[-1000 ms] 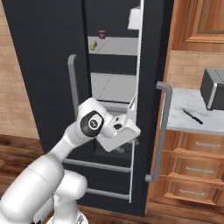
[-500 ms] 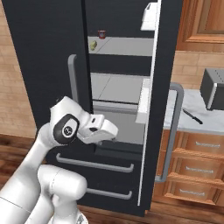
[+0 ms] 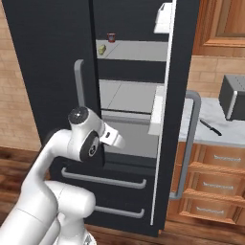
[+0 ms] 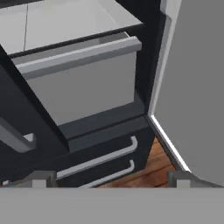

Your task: Retrieve the butter from the fridge and place it on a plate on the dining table. Then retrieve the butter knife by the fridge and place it near the plate.

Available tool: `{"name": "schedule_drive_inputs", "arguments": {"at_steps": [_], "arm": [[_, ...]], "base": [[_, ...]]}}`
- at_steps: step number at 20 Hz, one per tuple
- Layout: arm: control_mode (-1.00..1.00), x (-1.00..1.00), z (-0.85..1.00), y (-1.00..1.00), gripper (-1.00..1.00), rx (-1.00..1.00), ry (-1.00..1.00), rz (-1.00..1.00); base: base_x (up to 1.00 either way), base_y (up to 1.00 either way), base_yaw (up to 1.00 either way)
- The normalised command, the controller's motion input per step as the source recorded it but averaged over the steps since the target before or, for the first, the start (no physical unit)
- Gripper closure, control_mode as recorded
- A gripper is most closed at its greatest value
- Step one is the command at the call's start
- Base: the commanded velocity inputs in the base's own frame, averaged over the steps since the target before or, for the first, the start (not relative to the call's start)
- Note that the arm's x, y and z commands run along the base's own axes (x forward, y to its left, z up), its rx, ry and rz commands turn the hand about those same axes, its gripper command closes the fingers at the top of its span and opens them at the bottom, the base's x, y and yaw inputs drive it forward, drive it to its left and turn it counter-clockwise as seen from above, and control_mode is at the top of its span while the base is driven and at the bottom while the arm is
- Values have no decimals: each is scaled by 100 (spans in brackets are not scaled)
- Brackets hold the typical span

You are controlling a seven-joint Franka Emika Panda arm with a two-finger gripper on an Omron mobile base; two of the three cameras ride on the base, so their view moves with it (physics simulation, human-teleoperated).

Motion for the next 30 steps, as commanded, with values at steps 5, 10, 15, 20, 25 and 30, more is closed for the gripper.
{"name": "schedule_drive_inputs", "arguments": {"at_steps": [5,10,15,20,25,30], "arm": [[-100,14,18,52,-100,21,-17,9],[-100,-4,59,48,-100,-1,2,5],[-100,12,38,70,-100,-4,20,-1],[-100,0,33,51,-100,-19,15,6],[-100,6,-3,6,-100,-7,-6,12],[-100,25,15,9,-100,0,-11,18]], "base": [[0,0,0],[0,0,0],[0,0,0],[0,0,0],[0,0,0],[0,0,0]]}}
